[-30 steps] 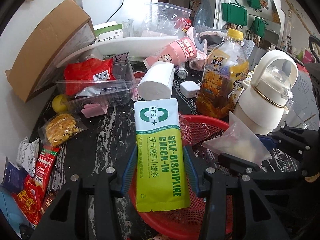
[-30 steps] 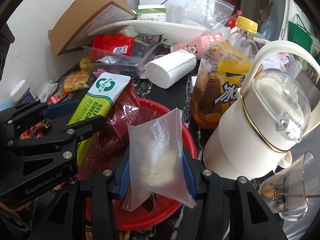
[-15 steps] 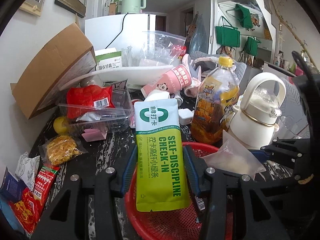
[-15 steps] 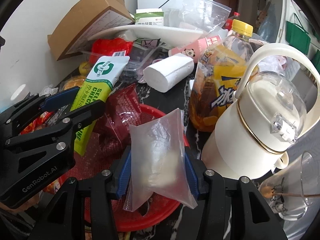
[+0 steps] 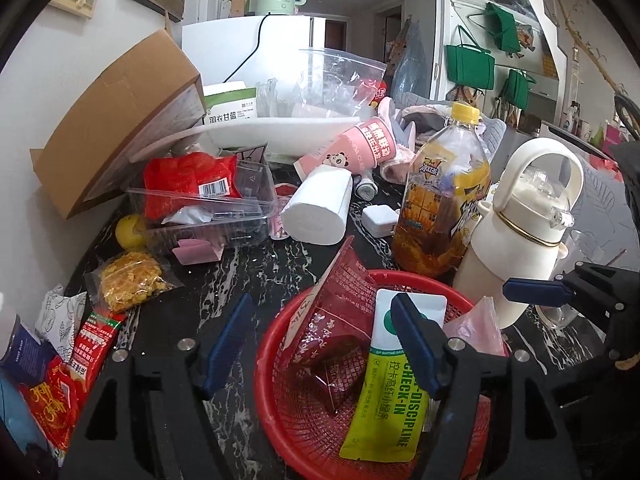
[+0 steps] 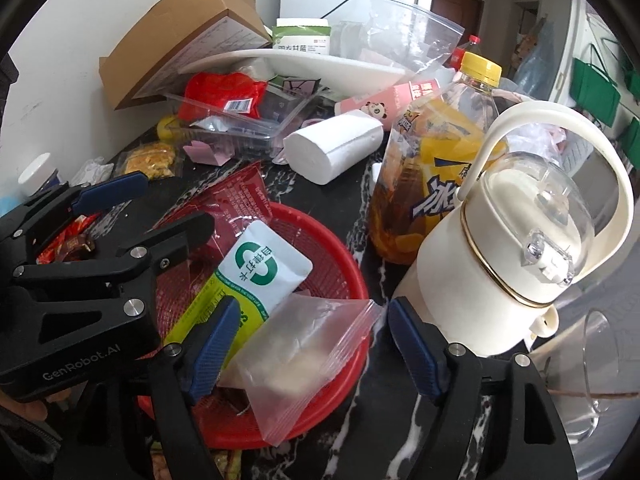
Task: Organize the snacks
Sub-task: 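Open both tools to release the packets into the red basket, then withdraw both open tools from the basket back over the table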
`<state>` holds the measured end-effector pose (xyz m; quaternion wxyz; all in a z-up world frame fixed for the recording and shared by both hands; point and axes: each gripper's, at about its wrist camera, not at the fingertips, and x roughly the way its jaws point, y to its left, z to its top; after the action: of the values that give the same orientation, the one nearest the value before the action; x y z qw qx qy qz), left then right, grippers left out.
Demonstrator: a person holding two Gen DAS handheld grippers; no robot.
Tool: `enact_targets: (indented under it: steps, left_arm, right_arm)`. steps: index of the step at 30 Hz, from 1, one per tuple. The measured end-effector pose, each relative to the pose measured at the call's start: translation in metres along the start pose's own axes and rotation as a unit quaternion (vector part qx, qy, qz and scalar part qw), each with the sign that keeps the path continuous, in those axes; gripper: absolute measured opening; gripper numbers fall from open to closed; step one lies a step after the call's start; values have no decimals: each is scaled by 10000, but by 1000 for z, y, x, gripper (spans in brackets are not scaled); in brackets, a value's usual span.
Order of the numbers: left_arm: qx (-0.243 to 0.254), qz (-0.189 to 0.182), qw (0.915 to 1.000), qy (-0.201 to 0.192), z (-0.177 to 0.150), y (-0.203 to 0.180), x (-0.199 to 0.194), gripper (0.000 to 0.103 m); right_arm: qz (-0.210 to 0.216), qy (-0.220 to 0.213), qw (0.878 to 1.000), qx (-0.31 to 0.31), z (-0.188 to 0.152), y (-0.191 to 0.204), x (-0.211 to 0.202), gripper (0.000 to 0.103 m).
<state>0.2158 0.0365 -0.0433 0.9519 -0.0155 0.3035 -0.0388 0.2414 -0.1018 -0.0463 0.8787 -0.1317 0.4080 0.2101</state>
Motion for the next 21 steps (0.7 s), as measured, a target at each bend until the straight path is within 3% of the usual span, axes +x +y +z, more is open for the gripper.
enact_targets:
  steps: [12, 21]
  left_arm:
    - [157, 69, 9997, -175, 12, -7, -36, 71]
    - [260, 348, 9986, -311, 28, -14, -77, 71]
  right_arm:
    - [-86, -262, 9996, 107, 2, -6, -32, 77]
    - [-142, -586, 9981, 114, 5, -4, -76, 77]
